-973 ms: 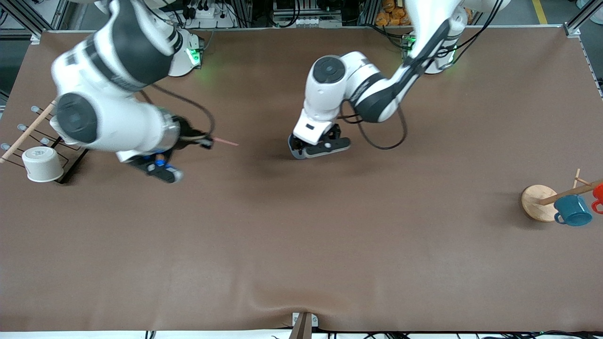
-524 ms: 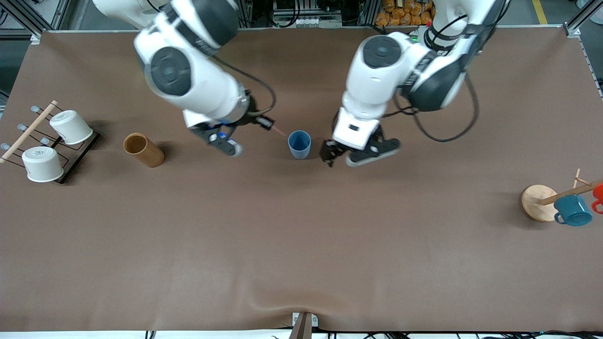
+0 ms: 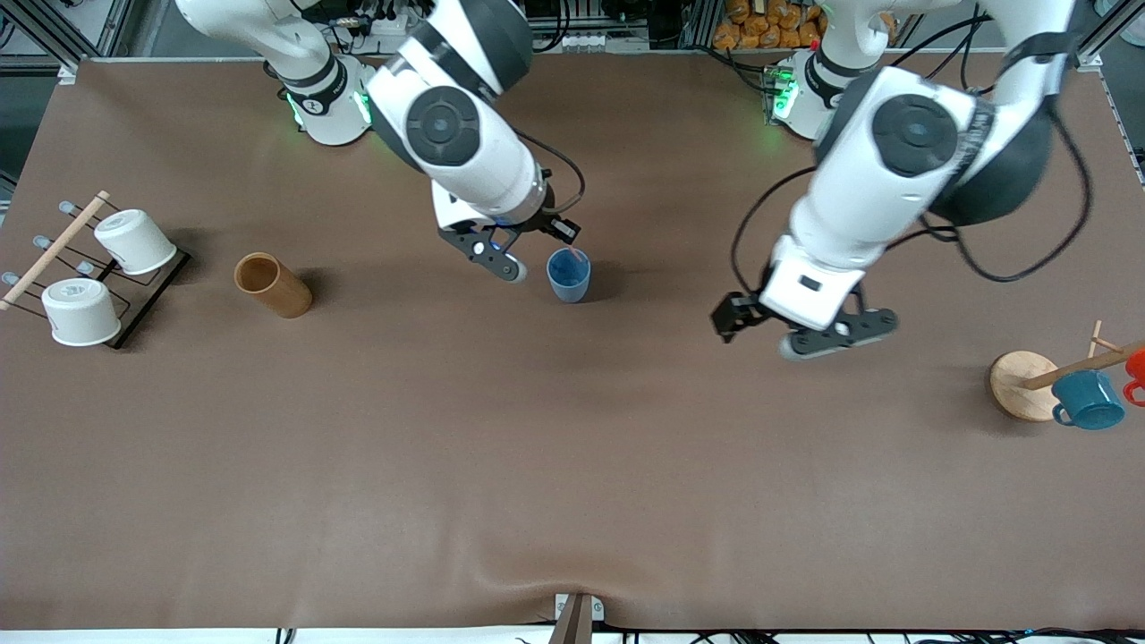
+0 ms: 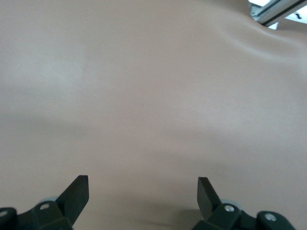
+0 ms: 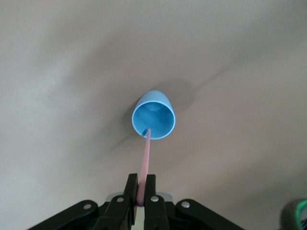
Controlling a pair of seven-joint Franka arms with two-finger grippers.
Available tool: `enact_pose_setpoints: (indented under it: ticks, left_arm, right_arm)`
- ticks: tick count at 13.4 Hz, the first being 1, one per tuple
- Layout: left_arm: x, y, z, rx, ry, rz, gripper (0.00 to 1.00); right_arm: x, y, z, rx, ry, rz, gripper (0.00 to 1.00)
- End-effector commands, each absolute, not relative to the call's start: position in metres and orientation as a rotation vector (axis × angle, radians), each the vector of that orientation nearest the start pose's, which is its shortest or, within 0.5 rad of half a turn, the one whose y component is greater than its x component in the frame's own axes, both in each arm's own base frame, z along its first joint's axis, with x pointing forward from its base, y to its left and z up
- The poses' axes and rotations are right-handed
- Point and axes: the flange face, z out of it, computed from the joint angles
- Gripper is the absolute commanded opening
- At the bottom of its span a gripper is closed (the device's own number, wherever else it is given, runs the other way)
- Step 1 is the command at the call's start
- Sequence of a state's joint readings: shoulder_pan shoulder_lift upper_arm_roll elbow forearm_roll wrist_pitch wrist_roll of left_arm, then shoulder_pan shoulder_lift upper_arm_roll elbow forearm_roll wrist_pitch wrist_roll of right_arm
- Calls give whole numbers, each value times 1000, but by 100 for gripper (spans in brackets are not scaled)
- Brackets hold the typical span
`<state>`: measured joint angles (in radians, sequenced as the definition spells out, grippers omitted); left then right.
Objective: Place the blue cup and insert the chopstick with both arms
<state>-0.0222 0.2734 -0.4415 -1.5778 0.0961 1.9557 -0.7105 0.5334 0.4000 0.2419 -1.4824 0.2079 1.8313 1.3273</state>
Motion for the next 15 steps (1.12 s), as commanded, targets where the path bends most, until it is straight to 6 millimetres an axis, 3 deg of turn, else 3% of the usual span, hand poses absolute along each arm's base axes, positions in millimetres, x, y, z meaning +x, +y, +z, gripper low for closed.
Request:
enact_pose_setpoints:
  ticks: [1,2,3,4,7,9,12,15]
  left_arm:
    - [599,-217,525,-3195,-300,-124,100]
    - [601,-197,532,-3186,-252,-118,100]
    - [605,-173,545,-3179,-205,-114,100]
    - [608,-155,557,-3172,-167,-93,100]
    - [607,-105,577,-3151,-145,-30,100]
    - [596,-100,600,-3135,-146,-38,100]
    - [577,-90,626,-3110,-83,-64,100]
    - [561,-73,639,-3084,32,-6,100]
  right_arm:
    - [483,462,442,-2882,963,372,0]
    - [484,460,440,-2884,969,376,0]
    - [484,460,440,-2882,976,379,43]
    - [484,460,438,-2879,1000,386,99]
    - [494,453,447,-2835,1080,385,100]
    - [513,429,466,-2831,1125,410,100]
    - [540,381,512,-2836,1179,454,100]
    - [560,338,545,-2869,1076,450,100]
